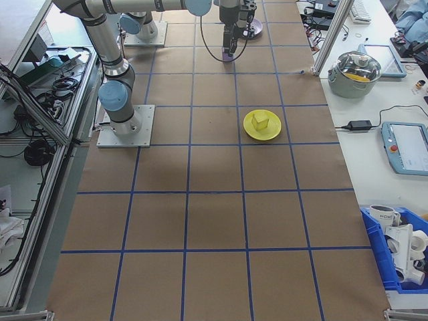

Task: Sort blocks by color into plates

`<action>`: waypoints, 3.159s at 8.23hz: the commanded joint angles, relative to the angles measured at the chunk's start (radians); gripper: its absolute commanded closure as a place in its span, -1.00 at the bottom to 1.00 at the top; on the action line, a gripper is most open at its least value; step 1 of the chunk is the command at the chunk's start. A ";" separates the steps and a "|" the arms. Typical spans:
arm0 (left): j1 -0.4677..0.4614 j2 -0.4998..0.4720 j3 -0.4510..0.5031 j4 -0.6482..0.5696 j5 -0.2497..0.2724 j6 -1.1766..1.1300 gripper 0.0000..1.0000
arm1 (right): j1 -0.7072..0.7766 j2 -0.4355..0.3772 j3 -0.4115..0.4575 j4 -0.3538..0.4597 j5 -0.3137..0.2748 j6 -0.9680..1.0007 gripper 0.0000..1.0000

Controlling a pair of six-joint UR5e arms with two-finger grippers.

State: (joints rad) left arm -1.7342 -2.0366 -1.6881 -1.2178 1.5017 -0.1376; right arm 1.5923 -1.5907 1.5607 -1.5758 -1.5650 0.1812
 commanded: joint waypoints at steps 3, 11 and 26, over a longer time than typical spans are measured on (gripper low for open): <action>0.203 0.033 0.236 -0.151 0.044 0.147 1.00 | 0.000 0.003 0.006 -0.007 0.008 -0.005 -1.00; 0.366 -0.122 0.261 0.029 0.120 0.363 -1.00 | 0.000 0.008 0.007 -0.010 0.003 -0.045 -1.00; 0.105 0.362 0.206 -0.220 0.094 0.016 -1.00 | 0.000 0.011 0.009 -0.012 -0.001 -0.065 -1.00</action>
